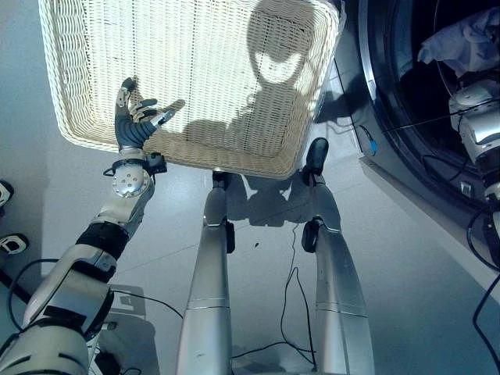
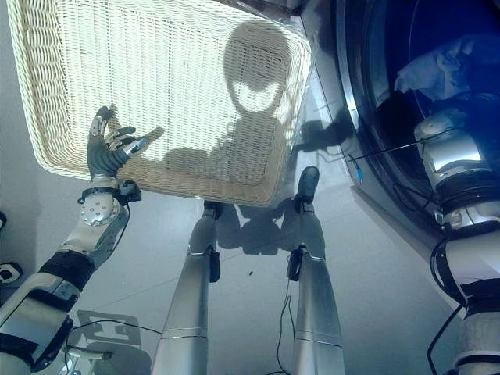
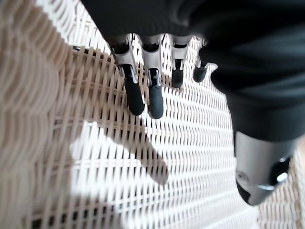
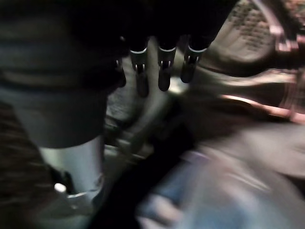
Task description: Put the clothes into the washing machine.
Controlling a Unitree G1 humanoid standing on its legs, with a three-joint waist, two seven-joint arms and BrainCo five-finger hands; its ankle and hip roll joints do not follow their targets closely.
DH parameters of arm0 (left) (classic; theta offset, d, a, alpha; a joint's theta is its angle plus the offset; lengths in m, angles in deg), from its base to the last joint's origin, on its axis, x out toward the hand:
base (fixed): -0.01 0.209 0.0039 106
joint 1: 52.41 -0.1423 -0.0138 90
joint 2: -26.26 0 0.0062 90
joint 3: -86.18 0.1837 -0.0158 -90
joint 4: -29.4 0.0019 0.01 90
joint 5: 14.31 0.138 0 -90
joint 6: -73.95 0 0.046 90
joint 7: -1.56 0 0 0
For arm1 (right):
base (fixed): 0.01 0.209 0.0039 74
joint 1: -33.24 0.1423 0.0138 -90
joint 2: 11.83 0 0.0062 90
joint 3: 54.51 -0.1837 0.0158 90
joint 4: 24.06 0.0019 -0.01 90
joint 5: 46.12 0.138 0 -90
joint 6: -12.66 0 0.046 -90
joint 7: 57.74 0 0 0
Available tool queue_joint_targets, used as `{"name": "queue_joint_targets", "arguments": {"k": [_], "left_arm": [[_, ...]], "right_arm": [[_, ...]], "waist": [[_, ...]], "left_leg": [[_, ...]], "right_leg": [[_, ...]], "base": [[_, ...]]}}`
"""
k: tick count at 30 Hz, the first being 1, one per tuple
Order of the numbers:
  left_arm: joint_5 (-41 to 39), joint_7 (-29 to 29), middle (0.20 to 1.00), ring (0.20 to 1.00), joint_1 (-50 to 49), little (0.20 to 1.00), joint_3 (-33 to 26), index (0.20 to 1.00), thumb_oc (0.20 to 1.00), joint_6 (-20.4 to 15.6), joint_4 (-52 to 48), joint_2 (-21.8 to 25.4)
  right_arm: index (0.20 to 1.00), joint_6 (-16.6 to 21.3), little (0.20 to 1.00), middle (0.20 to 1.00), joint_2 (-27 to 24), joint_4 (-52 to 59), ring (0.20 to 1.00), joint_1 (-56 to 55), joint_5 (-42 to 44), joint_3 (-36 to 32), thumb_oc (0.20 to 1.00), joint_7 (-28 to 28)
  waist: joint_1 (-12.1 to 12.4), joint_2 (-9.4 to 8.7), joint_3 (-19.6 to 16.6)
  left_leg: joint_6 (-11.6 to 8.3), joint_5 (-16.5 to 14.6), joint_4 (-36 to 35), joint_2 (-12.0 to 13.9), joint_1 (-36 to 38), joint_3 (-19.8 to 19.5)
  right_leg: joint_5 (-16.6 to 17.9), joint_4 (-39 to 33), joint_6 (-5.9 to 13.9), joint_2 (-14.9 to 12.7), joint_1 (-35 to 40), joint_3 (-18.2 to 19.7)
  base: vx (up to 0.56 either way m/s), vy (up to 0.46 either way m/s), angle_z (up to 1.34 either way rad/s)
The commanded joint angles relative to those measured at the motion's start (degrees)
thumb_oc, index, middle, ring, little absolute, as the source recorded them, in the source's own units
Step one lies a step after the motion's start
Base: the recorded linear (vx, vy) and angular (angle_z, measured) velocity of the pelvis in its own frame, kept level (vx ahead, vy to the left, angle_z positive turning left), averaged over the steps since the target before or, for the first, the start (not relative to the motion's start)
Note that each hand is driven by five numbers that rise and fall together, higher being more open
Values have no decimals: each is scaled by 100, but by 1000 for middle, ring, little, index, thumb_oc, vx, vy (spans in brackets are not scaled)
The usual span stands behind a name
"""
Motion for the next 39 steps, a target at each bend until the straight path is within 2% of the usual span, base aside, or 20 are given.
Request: {"name": "queue_joint_targets", "arguments": {"k": [1, 3, 6, 8, 13, 22, 27, 29, 31, 39], "left_arm": [[200, -26, 1000, 1000, -48, 1000, -182, 1000, 1000, -51, -103, -354], [294, -33, 1000, 1000, -143, 1000, -264, 1000, 1000, -73, -114, -475], [320, -20, 1000, 1000, -145, 1000, -263, 1000, 1000, -72, -111, -505], [572, 55, 1000, 1000, -224, 1000, -293, 1000, 1000, -67, -144, -675], [736, 127, 1000, 1000, -385, 1000, -350, 1000, 1000, 49, -250, -778], [991, 74, 1000, 1000, -733, 1000, -386, 1000, 1000, 236, -303, -1010], [1141, -31, 1000, 1000, -1096, 1000, -337, 1000, 1000, 389, -274, -1084], [1181, -48, 1000, 1000, -1167, 1000, -327, 1000, 1000, 402, -264, -1088], [1214, -164, 1000, 1000, -1437, 1000, -301, 1000, 1000, 433, -184, -1116], [1367, -629, 1000, 1000, -2177, 1000, -325, 1000, 1000, 408, 246, -1232]], "right_arm": [[1000, 157, 1000, 1000, -506, 233, 1000, -134, -823, 115, 1000, -242], [1000, 308, 1000, 1000, -300, 651, 1000, -676, -1406, -112, 1000, -164], [1000, 331, 1000, 1000, -239, 749, 1000, -800, -1557, -164, 1000, -130], [1000, 375, 1000, 1000, -29, 1085, 1000, -1335, -2059, -229, 1000, 50], [1000, 475, 1000, 1000, 188, 1434, 1000, -1995, -2377, -353, 1000, 348], [1000, 997, 1000, 1000, 610, 1799, 1000, -2861, -2955, -364, 1000, 965], [1000, 1683, 1000, 1000, 884, 2106, 1000, -3422, -3495, -134, 1000, 1489], [1000, 1773, 1000, 1000, 930, 2155, 1000, -3513, -3530, -80, 1000, 1534], [1000, 2105, 1000, 1000, 1021, 2248, 1000, -3789, -3574, 38, 1000, 1736], [1000, 2727, 1000, 1000, 1251, 2034, 1000, -4397, -3569, 274, 1000, 2090]], "waist": [[-72, 223, 19], [-108, 227, 19], [-113, 221, 19], [-159, 211, 19], [-226, 169, 19], [-288, 78, 19], [-296, 89, 19], [-294, 92, 19], [-290, 122, 19], [-172, 227, 19]], "left_leg": [[579, 173, -592, -664, 308, 269], [592, 126, -490, -667, 347, 320], [595, 114, -475, -666, 363, 337], [605, 110, -472, -644, 477, 434], [640, 59, -416, -642, 698, 496], [715, -62, -374, -675, 1280, 540], [764, -148, -414, -684, 1755, 606], [770, -158, -436, -680, 1843, 615], [773, -177, -546, -639, 2209, 686], [729, -185, -979, -567, 3449, 696]], "right_leg": [[-441, 403, 373, 776, 232, -398], [-477, 455, 372, 770, 273, -384], [-486, 467, 372, 764, 286, -388], [-483, 471, 375, 747, 386, -399], [-468, 500, 382, 752, 563, -376], [-438, 436, 420, 748, 1085, -330], [-500, 432, 405, 720, 1508, -318], [-513, 428, 402, 713, 1582, -318], [-561, 381, 393, 673, 1896, -318], [-716, 143, 411, 549, 3042, -336]], "base": [[0, 0, 0], [0, 0, 0], [0, 0, 0], [0, 0, 0], [-6, -1, 0], [0, 0, 0], [-3, 0, 1], [0, 0, 0], [0, 0, 0], [-38, 11, -1]]}}
